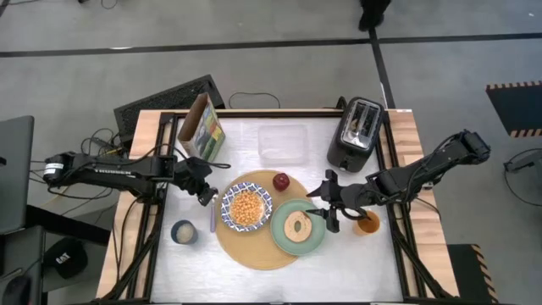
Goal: Arrange a breakfast setting
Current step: Put the purple spoon on the left side of the brown table mat, then return to Home Position
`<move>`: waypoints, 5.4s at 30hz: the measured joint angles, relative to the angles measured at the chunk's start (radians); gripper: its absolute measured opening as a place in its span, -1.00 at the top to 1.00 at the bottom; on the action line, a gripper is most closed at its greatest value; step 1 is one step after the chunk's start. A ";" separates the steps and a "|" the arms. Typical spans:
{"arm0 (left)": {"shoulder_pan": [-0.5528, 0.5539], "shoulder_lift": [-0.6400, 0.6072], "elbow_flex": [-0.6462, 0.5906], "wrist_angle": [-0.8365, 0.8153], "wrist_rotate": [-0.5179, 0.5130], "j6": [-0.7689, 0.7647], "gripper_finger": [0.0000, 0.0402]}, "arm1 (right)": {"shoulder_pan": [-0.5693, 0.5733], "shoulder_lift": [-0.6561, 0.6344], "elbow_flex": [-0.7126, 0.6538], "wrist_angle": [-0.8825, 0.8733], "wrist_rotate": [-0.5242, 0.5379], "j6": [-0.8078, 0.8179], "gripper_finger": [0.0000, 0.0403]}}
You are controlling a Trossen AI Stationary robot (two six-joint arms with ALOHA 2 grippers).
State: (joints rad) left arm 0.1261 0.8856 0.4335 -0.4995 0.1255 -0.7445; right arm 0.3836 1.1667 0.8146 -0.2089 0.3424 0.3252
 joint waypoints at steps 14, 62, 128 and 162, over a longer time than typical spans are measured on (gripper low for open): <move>-0.001 0.000 0.000 -0.003 -0.109 0.029 0.99 | 0.000 0.000 0.000 0.000 0.000 0.008 -0.29; -0.102 0.017 0.091 -0.365 -0.158 -0.212 0.45 | 0.000 0.000 -0.001 -0.034 -0.001 0.026 -0.29; -0.525 -0.097 0.208 0.299 -0.393 0.675 1.00 | 0.002 -0.086 -0.059 0.036 -0.023 -0.154 0.83; -0.442 -0.745 -0.385 0.701 -0.392 0.707 1.00 | -0.059 -1.071 -0.737 0.317 -0.155 -0.173 0.83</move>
State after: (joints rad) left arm -0.3161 0.1410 0.0489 0.2015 -0.2668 -0.0372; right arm 0.3247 0.0956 0.0771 0.1082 0.1869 0.1518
